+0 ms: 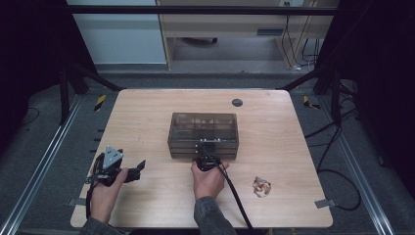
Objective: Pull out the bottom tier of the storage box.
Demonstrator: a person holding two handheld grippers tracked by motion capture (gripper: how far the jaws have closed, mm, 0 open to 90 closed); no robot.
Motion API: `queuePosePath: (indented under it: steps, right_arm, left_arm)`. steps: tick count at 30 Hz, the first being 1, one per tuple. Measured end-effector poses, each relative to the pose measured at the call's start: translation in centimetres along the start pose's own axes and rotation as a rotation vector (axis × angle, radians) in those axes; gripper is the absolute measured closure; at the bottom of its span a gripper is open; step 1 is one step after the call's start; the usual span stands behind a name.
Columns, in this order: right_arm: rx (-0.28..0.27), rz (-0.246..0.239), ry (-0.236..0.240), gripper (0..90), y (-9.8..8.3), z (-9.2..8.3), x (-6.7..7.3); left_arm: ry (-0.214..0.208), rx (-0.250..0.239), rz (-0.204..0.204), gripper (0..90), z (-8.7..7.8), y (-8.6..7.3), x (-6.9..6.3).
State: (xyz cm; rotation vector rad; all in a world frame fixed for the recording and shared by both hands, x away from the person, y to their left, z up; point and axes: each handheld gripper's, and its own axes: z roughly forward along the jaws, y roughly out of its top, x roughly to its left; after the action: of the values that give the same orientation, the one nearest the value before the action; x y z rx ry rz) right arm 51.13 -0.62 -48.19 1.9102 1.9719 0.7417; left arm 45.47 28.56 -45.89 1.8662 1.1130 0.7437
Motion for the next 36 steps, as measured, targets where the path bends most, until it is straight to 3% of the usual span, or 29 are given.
queuePosePath:
  steps: [36]
  right_arm:
    - [0.003,-0.009,0.006,57.0,-0.36,-0.27,-0.04]
  left_arm:
    - [-0.004,0.006,0.002,6.2,0.07,0.00,0.00]
